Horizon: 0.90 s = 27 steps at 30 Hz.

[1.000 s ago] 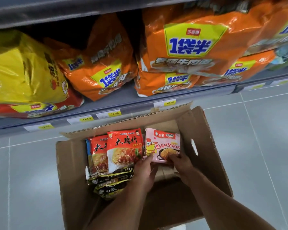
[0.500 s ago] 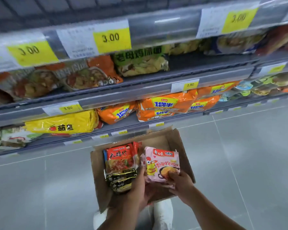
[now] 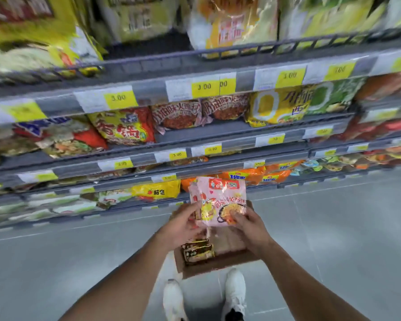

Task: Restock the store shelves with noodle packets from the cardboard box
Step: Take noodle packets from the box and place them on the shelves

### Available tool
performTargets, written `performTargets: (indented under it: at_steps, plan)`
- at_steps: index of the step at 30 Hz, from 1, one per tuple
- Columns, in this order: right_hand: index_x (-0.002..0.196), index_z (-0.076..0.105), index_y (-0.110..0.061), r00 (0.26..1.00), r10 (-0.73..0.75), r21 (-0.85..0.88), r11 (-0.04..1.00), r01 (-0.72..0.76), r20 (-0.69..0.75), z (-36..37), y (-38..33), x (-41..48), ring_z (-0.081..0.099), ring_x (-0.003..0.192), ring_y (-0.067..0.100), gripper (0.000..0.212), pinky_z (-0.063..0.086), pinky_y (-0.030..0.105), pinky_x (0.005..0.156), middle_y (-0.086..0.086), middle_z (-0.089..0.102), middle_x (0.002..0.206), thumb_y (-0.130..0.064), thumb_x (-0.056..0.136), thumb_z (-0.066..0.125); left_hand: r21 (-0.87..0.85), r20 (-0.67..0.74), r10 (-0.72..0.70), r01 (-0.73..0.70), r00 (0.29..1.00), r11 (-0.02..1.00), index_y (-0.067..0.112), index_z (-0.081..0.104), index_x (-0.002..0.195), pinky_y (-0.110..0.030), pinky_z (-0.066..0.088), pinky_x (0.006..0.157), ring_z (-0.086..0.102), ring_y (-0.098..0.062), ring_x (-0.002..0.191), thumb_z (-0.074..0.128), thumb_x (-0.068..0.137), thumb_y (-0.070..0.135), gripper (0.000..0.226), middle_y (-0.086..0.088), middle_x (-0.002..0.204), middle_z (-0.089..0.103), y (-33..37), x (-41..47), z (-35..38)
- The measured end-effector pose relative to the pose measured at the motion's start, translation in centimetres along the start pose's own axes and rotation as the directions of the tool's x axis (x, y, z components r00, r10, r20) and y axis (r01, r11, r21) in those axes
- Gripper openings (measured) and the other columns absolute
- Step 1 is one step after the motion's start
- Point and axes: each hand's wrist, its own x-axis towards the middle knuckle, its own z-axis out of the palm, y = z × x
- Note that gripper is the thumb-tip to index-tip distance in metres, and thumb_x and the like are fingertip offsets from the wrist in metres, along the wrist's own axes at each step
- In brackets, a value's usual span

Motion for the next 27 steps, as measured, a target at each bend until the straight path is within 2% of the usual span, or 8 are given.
performTargets:
  at_steps: [3, 8, 10, 13, 18, 20, 23, 27]
  plan:
    - [0.111, 0.069, -0.013, 0.994, -0.108, -0.085, 0.99, 0.109, 0.015, 2.2, -4.3, -5.1, 0.074, 0.097, 0.018, 0.016, 0.059, 0.031, 0.084, 0.006, 0.077, 0.105, -0.012, 0.096, 0.064, -0.01, 0.141, 0.084, -0.083, 0.986, 0.996, 0.016, 0.06, 0.133, -0.054, 0.044, 0.11, 0.064, -0.033, 0.121, 0.07, 0.087, 0.036, 0.051, -0.013, 0.132, 0.067, 2.8, -5.7, -1.1]
    - [0.111, 0.071, -0.016, 0.96, -0.274, -0.174, 0.944, 0.279, 0.053, 6.4, -9.0, -13.3, 0.074, 0.098, 0.021, 0.018, 0.059, 0.034, 0.083, 0.002, 0.078, 0.102, -0.017, 0.094, 0.068, -0.014, 0.279, 0.272, -0.279, 0.921, 0.96, 0.018, 0.039, 0.152, -0.066, 0.039, 0.108, 0.05, -0.04, 0.136, 0.082, 0.081, 0.04, 0.086, -0.016, 0.15, 0.051, 5.8, -14.2, -2.8]
    - [0.111, 0.07, -0.013, 0.946, -0.313, -0.134, 0.937, 0.323, 0.088, 8.5, -10.4, -16.6, 0.074, 0.097, 0.019, 0.017, 0.058, 0.023, 0.073, 0.003, 0.078, 0.102, -0.013, 0.095, 0.066, -0.028, 0.211, 0.325, -0.327, 0.922, 0.945, 0.015, 0.045, 0.147, -0.064, 0.046, 0.102, 0.056, -0.041, 0.13, 0.092, 0.067, 0.041, 0.096, -0.018, 0.144, 0.057, 7.1, -17.9, -3.3]
    - [0.112, 0.069, -0.014, 0.918, -0.364, -0.154, 0.909, 0.386, 0.158, 11.3, -12.7, -21.0, 0.074, 0.098, 0.022, 0.018, 0.06, 0.027, 0.072, 0.005, 0.077, 0.104, -0.015, 0.095, 0.065, 0.0, 0.14, 0.401, -0.405, 0.906, 0.915, 0.017, 0.055, 0.137, -0.049, 0.059, 0.082, 0.064, -0.039, 0.118, 0.09, 0.062, 0.036, 0.085, -0.018, 0.134, 0.064, 9.0, -22.6, -4.4]
    - [0.109, 0.071, -0.014, 0.919, -0.337, -0.224, 0.898, 0.379, 0.206, 13.8, -15.2, -25.2, 0.076, 0.09, 0.024, 0.016, 0.062, 0.04, 0.082, 0.011, 0.077, 0.1, -0.019, 0.096, 0.062, 0.022, 0.065, 0.509, -0.511, 0.859, 0.859, 0.019, 0.06, 0.129, -0.058, 0.042, 0.102, 0.067, -0.04, 0.11, 0.097, 0.051, 0.043, 0.089, -0.017, 0.123, 0.071, 10.2, -28.5, -6.8]
    - [0.105, 0.074, -0.02, 0.898, -0.362, -0.268, 0.865, 0.424, 0.25, 15.4, -17.0, -26.9, 0.075, 0.084, 0.016, 0.015, 0.06, 0.026, 0.077, 0.0, 0.079, 0.091, -0.025, 0.094, 0.065, 0.026, 0.021, 0.559, -0.559, 0.829, 0.829, 0.02, 0.062, 0.126, -0.059, 0.045, 0.105, 0.069, -0.038, 0.109, 0.099, 0.045, 0.045, 0.093, -0.012, 0.117, 0.074, 11.1, -31.2, -7.7]
    - [0.1, 0.075, -0.025, 0.856, -0.416, -0.396, 0.762, 0.512, 0.308, 17.5, -19.3, -28.1, 0.071, 0.08, 0.006, 0.042, 0.049, 0.01, 0.069, -0.01, 0.078, 0.084, -0.053, 0.07, 0.081, 0.0, -0.074, 0.592, -0.593, 0.803, 0.805, 0.017, 0.063, 0.124, -0.058, 0.049, 0.102, 0.072, -0.029, 0.101, 0.099, 0.052, 0.036, 0.083, -0.006, 0.106, 0.078, 12.2, -34.2, -8.8]
    - [0.098, 0.074, -0.016, 0.877, -0.348, -0.481, 0.737, 0.474, 0.331, 20.4, -21.5, -29.6, 0.074, 0.088, 0.01, 0.042, 0.052, 0.023, 0.082, -0.003, 0.079, 0.084, -0.047, 0.071, 0.085, -0.025, -0.148, 0.623, -0.633, 0.768, 0.774, 0.018, 0.065, 0.12, -0.041, 0.056, 0.088, 0.072, -0.02, 0.097, 0.098, 0.055, 0.037, 0.075, 0.002, 0.102, 0.078, 13.2, -37.3, -9.9]
